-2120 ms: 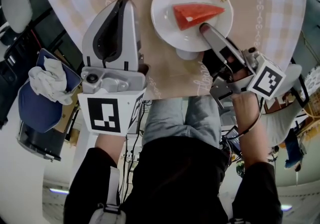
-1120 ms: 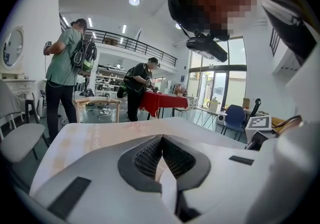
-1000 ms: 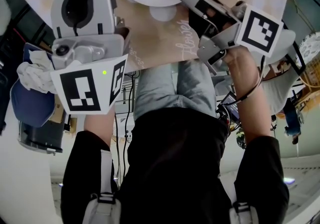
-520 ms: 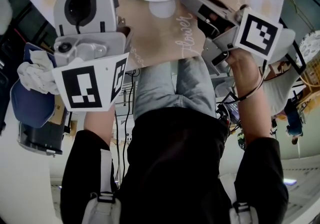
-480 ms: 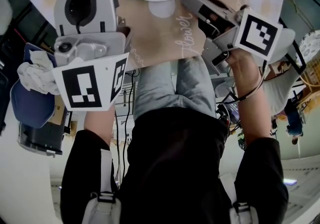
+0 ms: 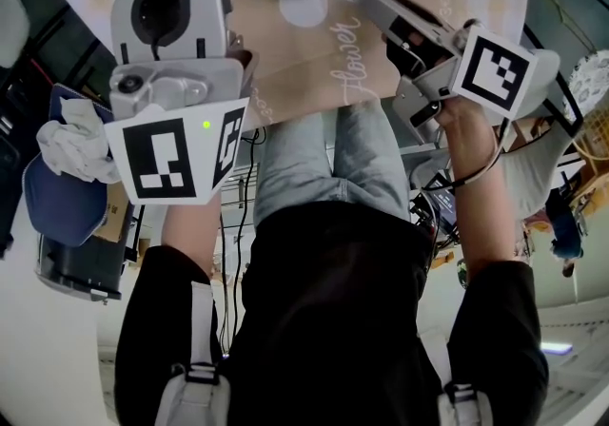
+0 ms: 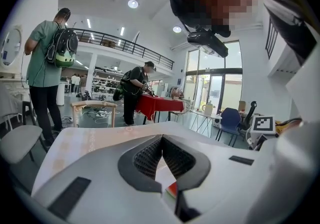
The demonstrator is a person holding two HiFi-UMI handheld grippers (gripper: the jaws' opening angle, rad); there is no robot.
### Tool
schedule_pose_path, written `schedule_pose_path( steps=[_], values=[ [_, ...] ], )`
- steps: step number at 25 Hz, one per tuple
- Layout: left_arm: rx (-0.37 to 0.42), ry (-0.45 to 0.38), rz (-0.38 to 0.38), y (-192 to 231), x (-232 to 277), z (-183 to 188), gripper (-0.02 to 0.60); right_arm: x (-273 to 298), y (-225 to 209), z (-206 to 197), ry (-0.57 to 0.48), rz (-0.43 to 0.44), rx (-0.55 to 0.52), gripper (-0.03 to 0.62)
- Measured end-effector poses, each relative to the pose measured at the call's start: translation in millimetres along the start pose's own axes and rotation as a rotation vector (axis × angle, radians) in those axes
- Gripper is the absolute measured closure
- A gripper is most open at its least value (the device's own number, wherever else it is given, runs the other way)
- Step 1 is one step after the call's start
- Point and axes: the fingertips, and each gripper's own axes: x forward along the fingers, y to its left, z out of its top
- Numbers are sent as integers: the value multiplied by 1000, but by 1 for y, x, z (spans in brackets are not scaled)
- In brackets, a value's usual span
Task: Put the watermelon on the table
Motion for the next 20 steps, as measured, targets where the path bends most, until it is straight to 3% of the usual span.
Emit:
schedule_pose_path(
  steps=[5,12,20],
  values=[
    [0,-3,-21,-7,-5,8,574,-5,9,4,-17,-30,-54,437],
    [5,-14,-34,-26,-20,23,574,-27,16,10,-66,-163,-248,506],
    [29,-38,-16,-38,-43,53,574,-39,42,10,-86,-216,-447,579]
  ],
)
